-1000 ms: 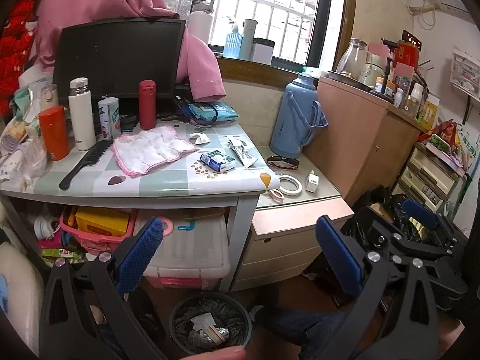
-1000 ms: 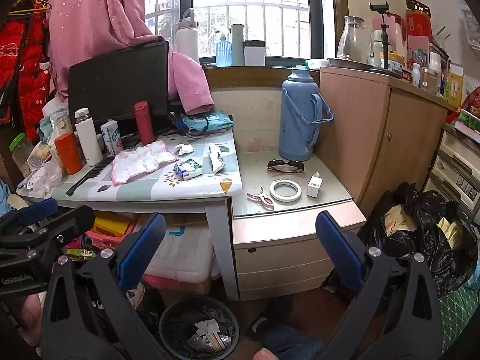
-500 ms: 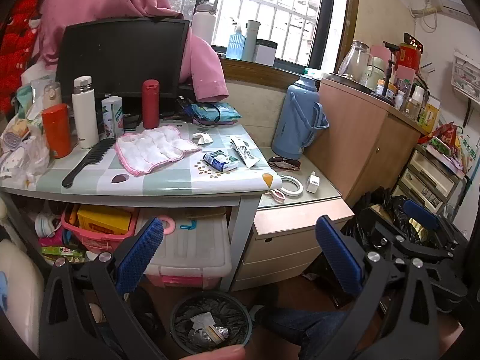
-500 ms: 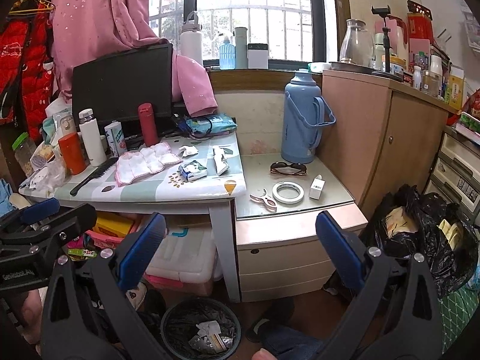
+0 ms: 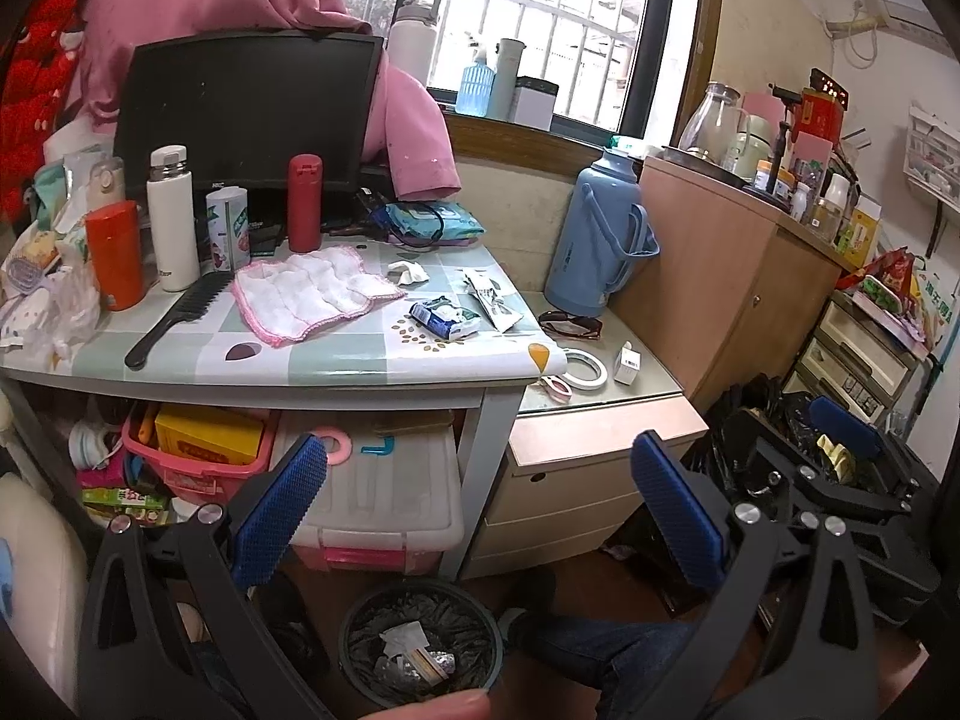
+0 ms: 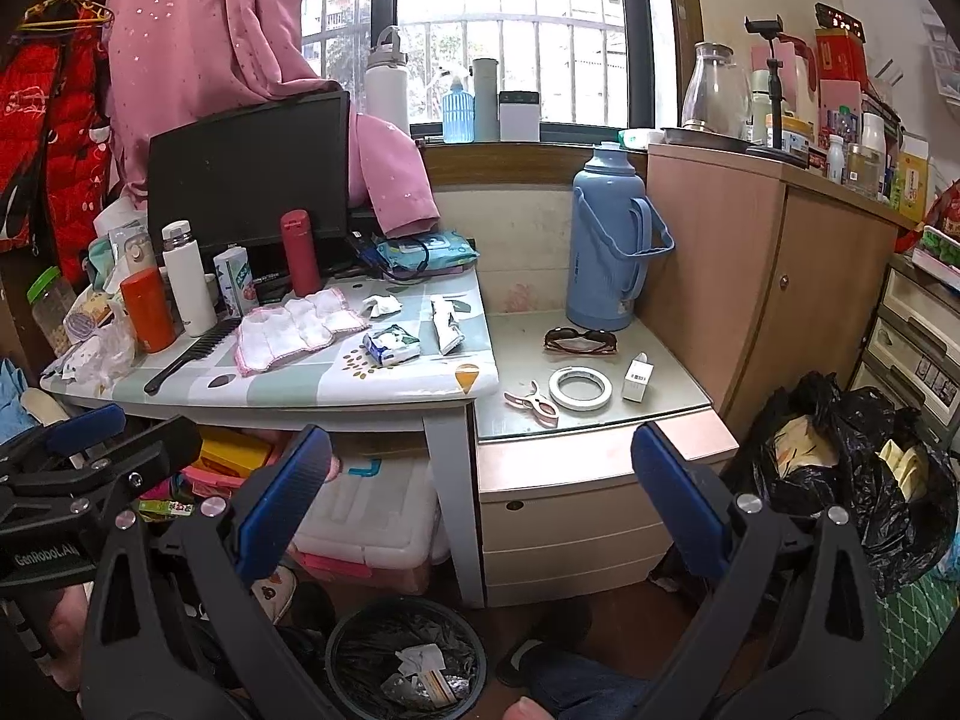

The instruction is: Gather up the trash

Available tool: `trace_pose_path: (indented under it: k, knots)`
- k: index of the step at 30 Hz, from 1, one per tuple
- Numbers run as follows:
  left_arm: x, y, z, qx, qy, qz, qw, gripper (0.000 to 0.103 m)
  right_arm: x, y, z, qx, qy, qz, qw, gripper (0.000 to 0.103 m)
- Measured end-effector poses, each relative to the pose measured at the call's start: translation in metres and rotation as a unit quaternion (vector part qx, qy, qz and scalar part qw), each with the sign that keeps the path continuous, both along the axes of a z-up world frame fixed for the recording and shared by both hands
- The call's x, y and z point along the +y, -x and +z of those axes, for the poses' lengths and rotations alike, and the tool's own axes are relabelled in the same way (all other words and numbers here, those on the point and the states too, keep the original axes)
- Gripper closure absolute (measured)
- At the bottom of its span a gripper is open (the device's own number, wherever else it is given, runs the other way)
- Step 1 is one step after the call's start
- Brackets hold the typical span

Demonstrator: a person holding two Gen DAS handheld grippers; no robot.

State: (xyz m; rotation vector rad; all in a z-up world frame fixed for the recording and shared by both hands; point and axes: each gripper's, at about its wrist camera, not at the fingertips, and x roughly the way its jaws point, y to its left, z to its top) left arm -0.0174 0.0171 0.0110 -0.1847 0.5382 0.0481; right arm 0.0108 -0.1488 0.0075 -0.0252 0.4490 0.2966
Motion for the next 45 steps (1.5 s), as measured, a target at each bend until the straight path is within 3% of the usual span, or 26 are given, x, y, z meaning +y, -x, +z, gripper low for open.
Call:
trace_pose_path:
  k: [24,45]
  knots:
    - [0.014,0.002,0.0,0.006,0.005,0.011,0.9999,0.004,0.012,-0.001,0.004,0.0,-0.002,0.007,1.0,0.004]
    - [0.057,0.018,0.001,0.004,0.029,0.043,0.9986,0.004,0.046,0.01,0.005,-0.004,0.011,0.046,0.999,0.004]
